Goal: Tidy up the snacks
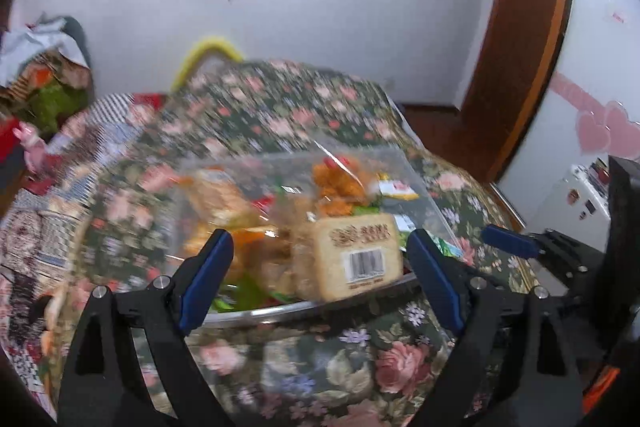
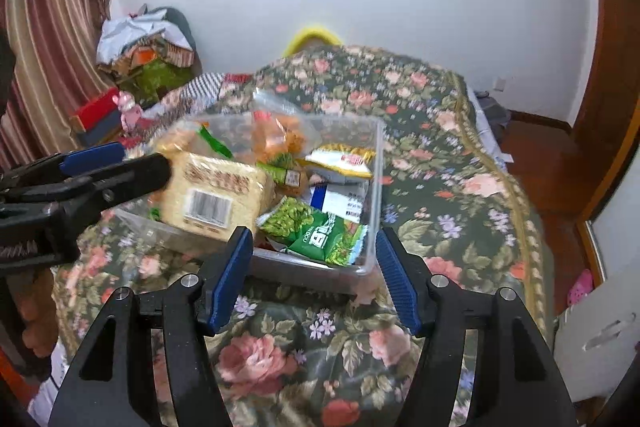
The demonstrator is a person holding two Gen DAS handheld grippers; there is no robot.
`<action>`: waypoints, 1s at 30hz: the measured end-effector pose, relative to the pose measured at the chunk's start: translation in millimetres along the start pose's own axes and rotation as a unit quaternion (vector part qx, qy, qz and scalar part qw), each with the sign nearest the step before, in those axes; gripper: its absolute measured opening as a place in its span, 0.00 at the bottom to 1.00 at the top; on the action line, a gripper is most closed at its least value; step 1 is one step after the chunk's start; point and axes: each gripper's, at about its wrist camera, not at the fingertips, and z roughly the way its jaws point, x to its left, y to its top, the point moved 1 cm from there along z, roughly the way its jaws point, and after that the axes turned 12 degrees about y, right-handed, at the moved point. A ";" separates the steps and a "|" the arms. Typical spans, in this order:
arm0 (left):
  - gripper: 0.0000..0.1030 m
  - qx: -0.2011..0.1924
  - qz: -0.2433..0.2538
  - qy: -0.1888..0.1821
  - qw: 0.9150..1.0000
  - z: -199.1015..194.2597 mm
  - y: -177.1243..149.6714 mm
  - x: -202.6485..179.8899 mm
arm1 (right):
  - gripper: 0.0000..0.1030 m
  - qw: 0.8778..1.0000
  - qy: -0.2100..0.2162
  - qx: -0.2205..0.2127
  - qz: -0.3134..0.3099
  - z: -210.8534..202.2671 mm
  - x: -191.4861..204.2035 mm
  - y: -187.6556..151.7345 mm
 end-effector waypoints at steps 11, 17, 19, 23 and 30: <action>0.87 -0.123 -0.017 0.040 0.991 -131.4 9.1 33.1 | 0.59 0.993 0.009 -0.117 -0.018 -111.4 44.7 19.3; 0.87 -0.175 -0.019 0.048 0.983 -193.4 1.9 38.7 | 0.65 0.984 0.023 -0.174 -0.033 -156.0 79.2 21.7; 0.91 -0.187 -0.022 0.048 0.981 -208.5 -0.2 40.0 | 0.74 0.981 0.020 -0.189 -0.038 -166.5 87.9 20.9; 1.00 -0.212 -0.034 0.044 0.976 -235.3 -5.7 44.4 | 0.84 0.976 0.007 -0.210 -0.056 -180.8 105.6 19.5; 1.00 -0.219 -0.040 0.029 0.974 -249.4 -8.4 48.9 | 1.00 0.973 -0.010 -0.218 -0.068 -176.5 115.1 18.4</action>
